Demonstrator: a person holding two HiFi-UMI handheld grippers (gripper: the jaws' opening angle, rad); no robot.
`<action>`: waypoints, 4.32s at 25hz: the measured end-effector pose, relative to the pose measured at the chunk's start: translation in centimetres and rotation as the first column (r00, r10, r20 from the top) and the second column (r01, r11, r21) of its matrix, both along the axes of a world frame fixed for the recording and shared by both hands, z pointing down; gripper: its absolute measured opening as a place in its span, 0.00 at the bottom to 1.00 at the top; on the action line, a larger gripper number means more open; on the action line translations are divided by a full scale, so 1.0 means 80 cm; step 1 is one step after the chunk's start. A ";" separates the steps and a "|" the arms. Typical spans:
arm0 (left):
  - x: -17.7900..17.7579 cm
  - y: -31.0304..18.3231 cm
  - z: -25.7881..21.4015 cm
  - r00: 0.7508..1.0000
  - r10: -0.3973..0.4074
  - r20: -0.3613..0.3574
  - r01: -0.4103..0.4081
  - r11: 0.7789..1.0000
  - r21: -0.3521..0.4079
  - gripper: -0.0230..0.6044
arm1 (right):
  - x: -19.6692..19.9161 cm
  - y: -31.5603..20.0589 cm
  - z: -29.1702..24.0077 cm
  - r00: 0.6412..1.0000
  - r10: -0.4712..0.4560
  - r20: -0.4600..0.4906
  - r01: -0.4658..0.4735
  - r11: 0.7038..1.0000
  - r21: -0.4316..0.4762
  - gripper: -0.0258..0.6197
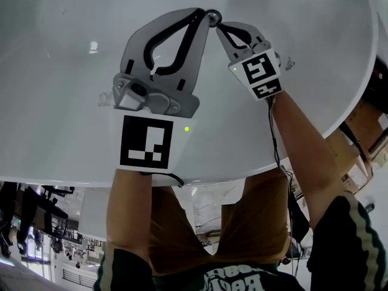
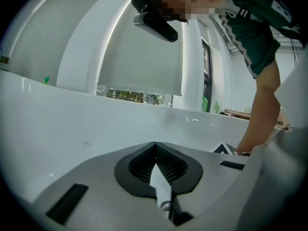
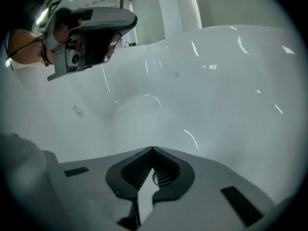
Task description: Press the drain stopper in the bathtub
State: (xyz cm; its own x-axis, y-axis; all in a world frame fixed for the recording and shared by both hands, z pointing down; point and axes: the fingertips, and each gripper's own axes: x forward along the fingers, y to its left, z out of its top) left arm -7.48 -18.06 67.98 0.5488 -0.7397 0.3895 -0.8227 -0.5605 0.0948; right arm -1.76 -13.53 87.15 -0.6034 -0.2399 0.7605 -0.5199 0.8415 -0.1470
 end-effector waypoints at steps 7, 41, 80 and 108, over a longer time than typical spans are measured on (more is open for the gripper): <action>0.005 0.000 0.029 1.000 0.004 -0.008 -0.005 0.999 -0.037 0.05 | 0.001 -0.002 0.054 0.998 -0.024 -0.053 0.023 0.999 -0.026 0.06; 0.014 0.001 0.094 0.997 0.052 -0.048 -0.059 0.988 -0.146 0.05 | 0.016 0.010 0.229 0.876 -0.188 -0.445 0.149 0.981 -0.122 0.07; 0.023 0.013 -0.023 1.000 0.003 -0.013 -0.005 0.988 -0.155 0.05 | 0.005 -0.008 0.008 0.945 -0.053 -0.321 0.017 0.993 -0.114 0.07; 0.041 0.049 -0.222 0.998 0.064 0.014 -0.062 0.993 -0.096 0.05 | 0.010 0.012 -0.288 0.978 -0.006 -0.210 0.020 0.998 0.065 0.07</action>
State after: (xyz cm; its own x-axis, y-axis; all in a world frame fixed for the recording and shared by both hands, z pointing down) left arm -4.17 -14.17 50.26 0.5855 -0.6631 0.4664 -0.7882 -0.6001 0.1362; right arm -0.92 -12.58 64.08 -0.4360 -0.2874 0.8528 -0.5220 0.8527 0.0205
